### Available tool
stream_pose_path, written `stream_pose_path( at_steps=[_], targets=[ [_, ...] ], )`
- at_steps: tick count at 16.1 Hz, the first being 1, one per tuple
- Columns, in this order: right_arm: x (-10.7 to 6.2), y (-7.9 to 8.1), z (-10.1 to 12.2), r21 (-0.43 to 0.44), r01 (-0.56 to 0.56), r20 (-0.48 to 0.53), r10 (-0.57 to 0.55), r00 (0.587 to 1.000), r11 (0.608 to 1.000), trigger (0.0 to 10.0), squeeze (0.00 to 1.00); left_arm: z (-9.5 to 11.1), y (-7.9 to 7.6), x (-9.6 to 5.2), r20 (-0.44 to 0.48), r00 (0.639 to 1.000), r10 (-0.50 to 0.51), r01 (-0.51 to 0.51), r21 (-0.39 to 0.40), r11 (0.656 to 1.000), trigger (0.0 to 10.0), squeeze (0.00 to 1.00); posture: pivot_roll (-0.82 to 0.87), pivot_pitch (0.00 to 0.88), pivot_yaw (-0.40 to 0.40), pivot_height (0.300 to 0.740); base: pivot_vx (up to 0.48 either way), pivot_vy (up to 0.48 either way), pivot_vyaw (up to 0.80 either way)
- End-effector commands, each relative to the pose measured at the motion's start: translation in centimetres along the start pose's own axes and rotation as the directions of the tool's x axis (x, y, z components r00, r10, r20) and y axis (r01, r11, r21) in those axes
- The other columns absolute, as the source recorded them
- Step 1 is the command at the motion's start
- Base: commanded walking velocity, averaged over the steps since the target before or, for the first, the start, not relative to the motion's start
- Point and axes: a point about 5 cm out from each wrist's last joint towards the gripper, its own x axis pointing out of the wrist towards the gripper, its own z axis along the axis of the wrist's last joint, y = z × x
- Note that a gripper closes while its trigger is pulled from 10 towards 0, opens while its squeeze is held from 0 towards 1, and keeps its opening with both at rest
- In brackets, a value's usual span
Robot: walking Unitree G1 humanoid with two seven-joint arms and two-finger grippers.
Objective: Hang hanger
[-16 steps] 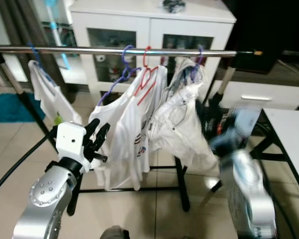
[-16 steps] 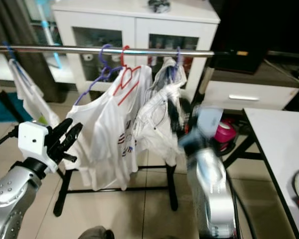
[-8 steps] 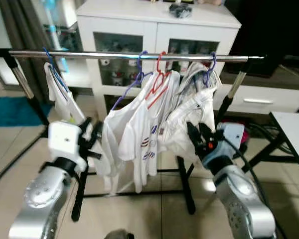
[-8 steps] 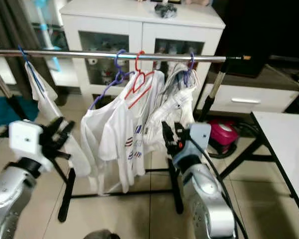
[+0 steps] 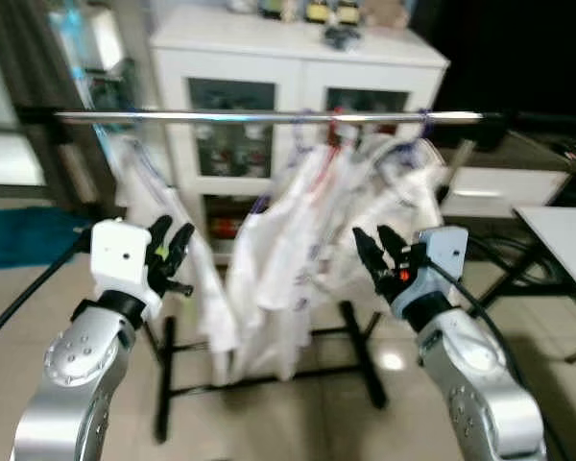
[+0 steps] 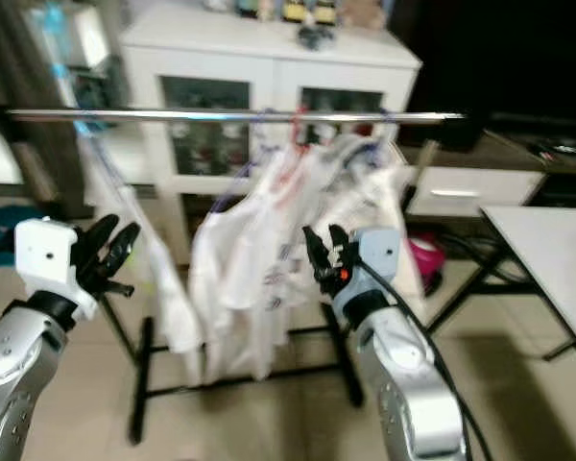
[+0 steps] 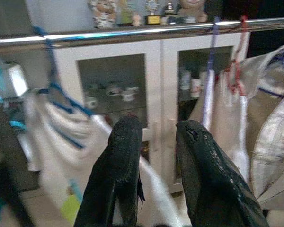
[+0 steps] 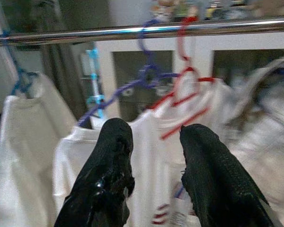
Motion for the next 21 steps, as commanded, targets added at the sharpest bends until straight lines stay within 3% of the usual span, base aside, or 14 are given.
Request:
stream_pose_path(
  at_steps=[1,3,4,7,10,11,12,13,16,21],
  targets=[
    [-0.1,-0.4,-0.6,-0.006,0.020,-0.039,-0.020,0.999,1.000,10.0,0.00,0.0,-0.4,0.4,-0.011,1.000,-0.015,0.015,0.028,0.999,10.0,0.00,0.05,0.000,0.003,0.740,0.000,0.000,0.80],
    [-0.1,-0.4,-0.7,-0.004,0.019,-0.036,-0.019,0.999,1.000,10.0,0.00,-0.3,-0.6,0.6,-0.030,0.999,-0.030,0.030,0.009,1.000,10.0,0.00,0.04,0.000,0.012,0.740,0.000,-0.277,0.80],
    [0.0,-0.3,-0.6,0.011,0.019,-0.034,-0.019,0.999,1.000,10.0,0.00,-0.3,-0.6,0.8,-0.028,0.999,-0.016,0.018,0.064,0.998,10.0,0.00,0.04,0.000,0.014,0.740,0.000,-0.480,0.80],
    [0.5,-0.2,-0.7,0.064,0.025,-0.038,-0.022,0.999,0.998,10.0,0.00,-0.3,-0.5,1.0,-0.034,0.999,-0.026,0.029,0.085,0.996,10.0,0.00,0.05,0.000,0.015,0.740,0.000,-0.480,0.80],
    [0.8,-0.3,-0.8,0.074,0.059,-0.041,-0.056,0.998,0.996,10.0,0.00,-0.7,-0.6,1.1,-0.070,0.997,-0.026,0.029,0.041,0.999,10.0,0.00,0.05,0.000,0.014,0.740,0.000,0.000,0.27],
    [0.9,-0.2,-0.7,0.067,0.056,-0.039,-0.054,0.998,0.996,10.0,0.00,-0.9,-0.7,1.1,-0.088,0.995,-0.043,0.045,0.019,0.999,10.0,0.05,0.05,0.000,0.012,0.740,0.000,0.000,0.00],
    [1.0,-0.2,-0.6,0.065,0.053,-0.036,-0.051,0.998,0.997,10.0,0.00,-1.0,-0.9,1.0,-0.092,0.994,-0.057,0.057,-0.002,0.998,10.0,1.00,0.05,0.000,0.011,0.740,0.000,0.000,0.00],
    [1.1,-0.4,-0.5,0.050,0.059,-0.039,-0.057,0.998,0.997,10.0,1.00,-1.0,-1.2,0.9,-0.086,0.994,-0.068,0.066,-0.018,0.998,10.0,1.00,0.05,0.000,0.011,0.740,0.000,0.000,0.00],
    [1.5,0.1,-0.4,0.027,0.034,-0.035,-0.034,0.999,0.999,10.0,1.00,-0.6,-1.1,1.0,-0.035,0.998,-0.050,0.050,-0.010,0.999,10.0,1.00,0.05,0.000,0.000,0.740,0.000,0.000,0.00],
    [1.5,0.2,-0.3,0.017,0.049,-0.027,-0.048,0.998,0.999,10.0,1.00,-0.4,-0.9,1.3,-0.029,0.997,-0.068,0.067,-0.019,0.998,10.0,1.00,0.04,0.000,0.016,0.740,0.000,0.000,0.00]
  ],
)
